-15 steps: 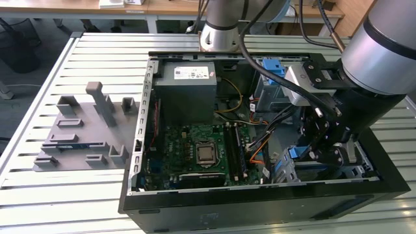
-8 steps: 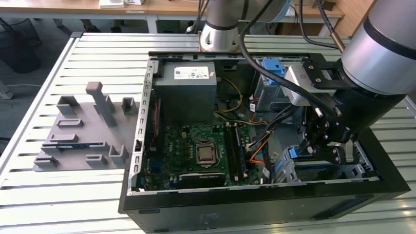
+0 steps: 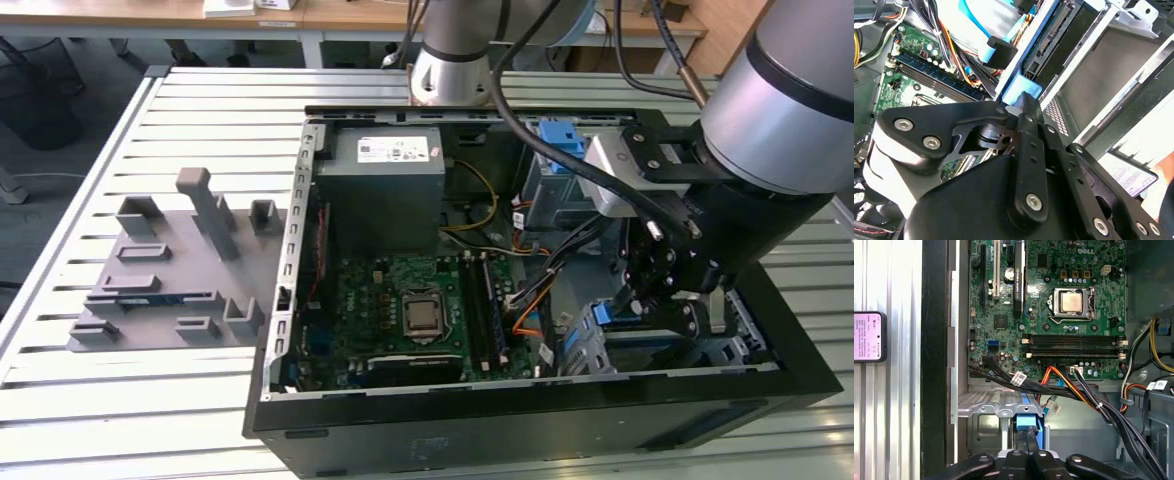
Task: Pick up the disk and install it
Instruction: 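Insert the disk into the insertion slot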
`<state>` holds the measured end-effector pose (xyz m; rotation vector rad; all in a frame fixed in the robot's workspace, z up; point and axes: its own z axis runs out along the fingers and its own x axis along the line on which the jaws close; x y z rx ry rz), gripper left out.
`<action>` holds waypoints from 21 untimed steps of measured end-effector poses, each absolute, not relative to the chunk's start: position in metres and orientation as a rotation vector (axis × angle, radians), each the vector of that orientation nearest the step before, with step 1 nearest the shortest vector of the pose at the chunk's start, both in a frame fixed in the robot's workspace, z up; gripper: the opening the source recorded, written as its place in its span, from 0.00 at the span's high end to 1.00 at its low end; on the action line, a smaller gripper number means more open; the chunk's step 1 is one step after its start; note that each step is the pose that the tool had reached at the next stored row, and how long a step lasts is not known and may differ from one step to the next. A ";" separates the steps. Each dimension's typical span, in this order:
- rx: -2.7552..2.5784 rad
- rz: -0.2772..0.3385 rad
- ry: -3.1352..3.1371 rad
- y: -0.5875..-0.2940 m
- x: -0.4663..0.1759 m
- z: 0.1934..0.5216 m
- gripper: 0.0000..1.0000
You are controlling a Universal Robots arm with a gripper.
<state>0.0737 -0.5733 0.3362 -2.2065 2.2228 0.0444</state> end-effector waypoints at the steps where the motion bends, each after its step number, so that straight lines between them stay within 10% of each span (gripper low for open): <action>1: -2.206 0.044 2.223 -0.573 0.074 0.336 0.89; 21: -2.207 0.044 2.223 -0.573 0.074 0.334 0.89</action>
